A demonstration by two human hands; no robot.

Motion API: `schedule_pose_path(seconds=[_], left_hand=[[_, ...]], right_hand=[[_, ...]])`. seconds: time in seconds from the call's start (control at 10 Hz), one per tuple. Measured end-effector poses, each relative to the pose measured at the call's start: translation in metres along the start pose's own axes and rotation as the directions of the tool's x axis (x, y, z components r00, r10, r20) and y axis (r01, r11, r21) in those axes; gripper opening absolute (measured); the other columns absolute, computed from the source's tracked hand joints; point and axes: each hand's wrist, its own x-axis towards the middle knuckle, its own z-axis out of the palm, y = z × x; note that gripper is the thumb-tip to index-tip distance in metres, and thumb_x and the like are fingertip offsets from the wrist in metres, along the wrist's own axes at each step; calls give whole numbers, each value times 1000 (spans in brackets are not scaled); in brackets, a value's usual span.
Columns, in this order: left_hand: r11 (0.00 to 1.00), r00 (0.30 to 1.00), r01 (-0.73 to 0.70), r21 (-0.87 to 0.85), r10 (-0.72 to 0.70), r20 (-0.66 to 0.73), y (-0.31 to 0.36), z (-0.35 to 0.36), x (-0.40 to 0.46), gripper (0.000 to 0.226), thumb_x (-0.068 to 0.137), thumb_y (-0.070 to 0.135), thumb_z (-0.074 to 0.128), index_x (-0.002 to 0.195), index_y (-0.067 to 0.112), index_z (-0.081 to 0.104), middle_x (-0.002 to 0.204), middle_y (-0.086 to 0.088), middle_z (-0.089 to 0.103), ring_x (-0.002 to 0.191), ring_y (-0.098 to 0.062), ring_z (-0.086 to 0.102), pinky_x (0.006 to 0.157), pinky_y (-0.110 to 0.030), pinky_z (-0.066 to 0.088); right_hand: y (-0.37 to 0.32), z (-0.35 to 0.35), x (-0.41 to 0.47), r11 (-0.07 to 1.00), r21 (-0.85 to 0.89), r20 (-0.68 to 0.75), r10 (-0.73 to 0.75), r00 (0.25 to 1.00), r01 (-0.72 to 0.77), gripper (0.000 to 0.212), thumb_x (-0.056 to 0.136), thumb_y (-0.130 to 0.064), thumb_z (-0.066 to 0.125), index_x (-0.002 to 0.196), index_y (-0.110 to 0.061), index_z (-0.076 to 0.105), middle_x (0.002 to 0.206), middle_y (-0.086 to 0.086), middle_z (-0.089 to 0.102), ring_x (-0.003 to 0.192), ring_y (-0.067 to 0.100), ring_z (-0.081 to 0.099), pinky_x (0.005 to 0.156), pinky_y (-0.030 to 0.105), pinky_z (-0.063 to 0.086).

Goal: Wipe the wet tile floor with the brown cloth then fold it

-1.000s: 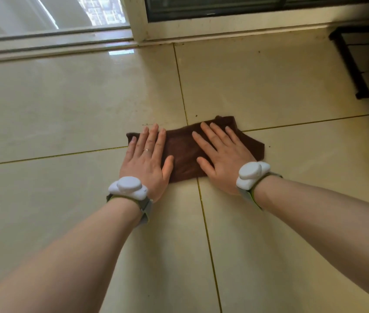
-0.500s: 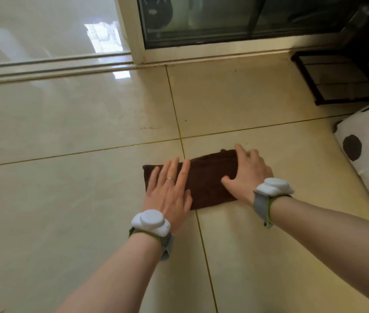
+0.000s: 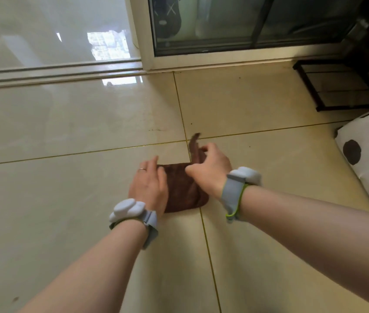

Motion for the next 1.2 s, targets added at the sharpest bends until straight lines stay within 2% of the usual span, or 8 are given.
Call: schedule_pose_path(seconds=[0.1, 0.3, 0.4, 0.5, 0.6, 0.9, 1.0, 1.2], left_hand=[[986, 987, 157, -61, -159, -24, -12, -14, 11, 47, 108, 31, 31, 152, 15, 41, 146, -15, 47, 132, -31, 46, 109, -36, 32], [974, 972, 227, -25, -225, 70, -15, -14, 4, 54, 103, 43, 45, 153, 23, 37, 144, -11, 48, 126, -30, 53, 104, -41, 44], [968, 959, 249, 15, -249, 134, -10, -13, 4, 61, 99, 48, 52, 150, 19, 36, 140, -12, 50, 124, -32, 53, 101, -40, 45], [950, 930, 272, 152, -300, 210, 5, -9, 9, 66, 91, 57, 61, 137, 14, 39, 128, -14, 53, 113, -33, 56, 88, -37, 45], [927, 912, 248, 281, -321, 254, 14, -1, 14, 63, 88, 58, 64, 123, 12, 39, 121, -11, 54, 100, -30, 57, 76, -34, 41], [971, 919, 99, 217, -173, 353, 7, -10, 40, 29, 91, 40, 61, 107, 21, 46, 109, -7, 64, 90, -28, 59, 69, -32, 40], [994, 976, 48, 95, -67, 209, 29, -22, 73, 18, 91, 34, 64, 103, 23, 56, 107, -11, 70, 99, -35, 63, 67, -31, 35], [967, 975, 207, -148, -217, -53, 72, -51, 165, 44, 93, 32, 66, 132, 15, 55, 119, -14, 68, 113, -35, 62, 91, -36, 50]], right_hand=[[-13, 38, -17, 975, -171, 181, -111, 977, 142, 59, 79, -17, 74, 132, -20, 48, 125, 6, 60, 115, 30, 59, 94, 35, 51], [-1, 49, -25, 934, -208, 379, -197, 904, 291, 49, 88, -23, 67, 135, -22, 52, 114, 1, 69, 106, 25, 66, 90, 33, 54], [3, 35, -6, 944, -250, 168, -177, 970, 215, 38, 89, -27, 62, 127, -26, 58, 108, 1, 71, 101, 26, 67, 81, 30, 52], [17, 11, 30, 945, -326, 13, -2, 1000, 6, 57, 86, -32, 70, 138, -19, 48, 130, 9, 60, 119, 33, 58, 92, 34, 47], [30, 15, 33, 981, -178, 186, 115, 976, -81, 73, 85, -40, 75, 147, -20, 45, 140, 9, 58, 126, 31, 57, 96, 31, 46], [27, 31, 37, 991, -128, 133, -31, 991, 48, 43, 85, -30, 69, 125, -28, 56, 113, 2, 66, 99, 25, 64, 84, 35, 56], [-12, 17, 64, 984, -91, 6, -152, 988, 152, 34, 83, -31, 73, 114, -23, 63, 110, 5, 71, 102, 29, 65, 78, 31, 49], [-77, -18, 134, 986, -17, -141, -167, 976, 166, 58, 91, -33, 69, 144, -19, 51, 139, 11, 60, 129, 31, 55, 100, 33, 43]])
